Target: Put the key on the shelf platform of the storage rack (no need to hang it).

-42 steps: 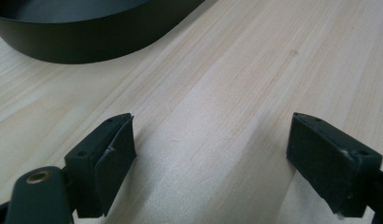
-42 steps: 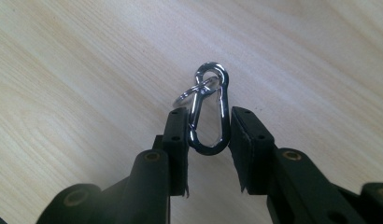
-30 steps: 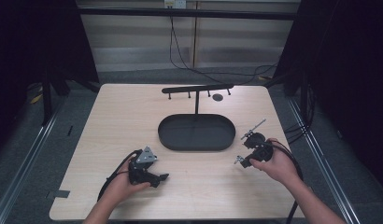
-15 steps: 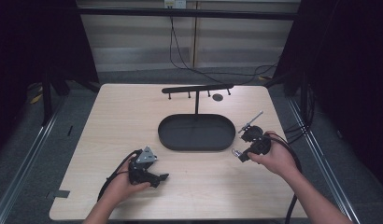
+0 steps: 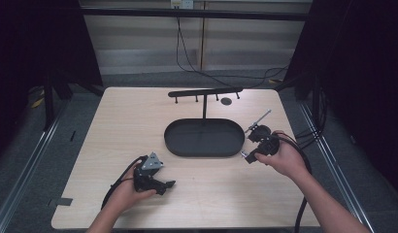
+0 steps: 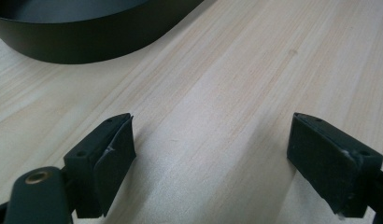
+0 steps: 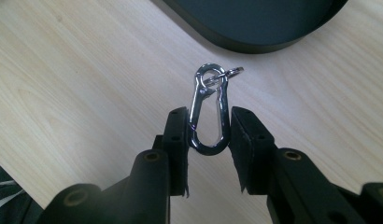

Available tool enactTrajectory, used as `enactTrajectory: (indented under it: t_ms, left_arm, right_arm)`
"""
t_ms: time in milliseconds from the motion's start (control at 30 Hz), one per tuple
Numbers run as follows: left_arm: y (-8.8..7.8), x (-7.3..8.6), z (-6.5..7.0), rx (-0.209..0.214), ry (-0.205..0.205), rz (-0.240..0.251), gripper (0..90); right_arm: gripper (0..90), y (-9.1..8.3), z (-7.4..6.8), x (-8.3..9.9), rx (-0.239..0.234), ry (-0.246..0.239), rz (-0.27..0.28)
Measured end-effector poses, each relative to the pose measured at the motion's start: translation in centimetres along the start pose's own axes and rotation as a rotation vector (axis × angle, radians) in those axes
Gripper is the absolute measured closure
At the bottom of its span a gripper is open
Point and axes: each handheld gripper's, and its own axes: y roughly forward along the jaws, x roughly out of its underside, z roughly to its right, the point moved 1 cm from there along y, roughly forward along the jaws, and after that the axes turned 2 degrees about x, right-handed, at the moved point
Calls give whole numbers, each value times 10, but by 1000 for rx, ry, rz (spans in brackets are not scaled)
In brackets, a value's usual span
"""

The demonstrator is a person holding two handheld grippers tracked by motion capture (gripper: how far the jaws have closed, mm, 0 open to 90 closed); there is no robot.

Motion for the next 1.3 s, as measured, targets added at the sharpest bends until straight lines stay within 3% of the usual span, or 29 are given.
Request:
enactTrajectory:
  t_ms: [667, 1300]
  left_arm:
    - [0, 0, 0, 1, 0, 2, 148]
    - [0, 0, 0, 0, 1, 0, 148]
  right_arm:
    - [685, -9, -3, -27, 11, -21, 26]
    - [685, -2, -2, -47, 31, -11, 38]
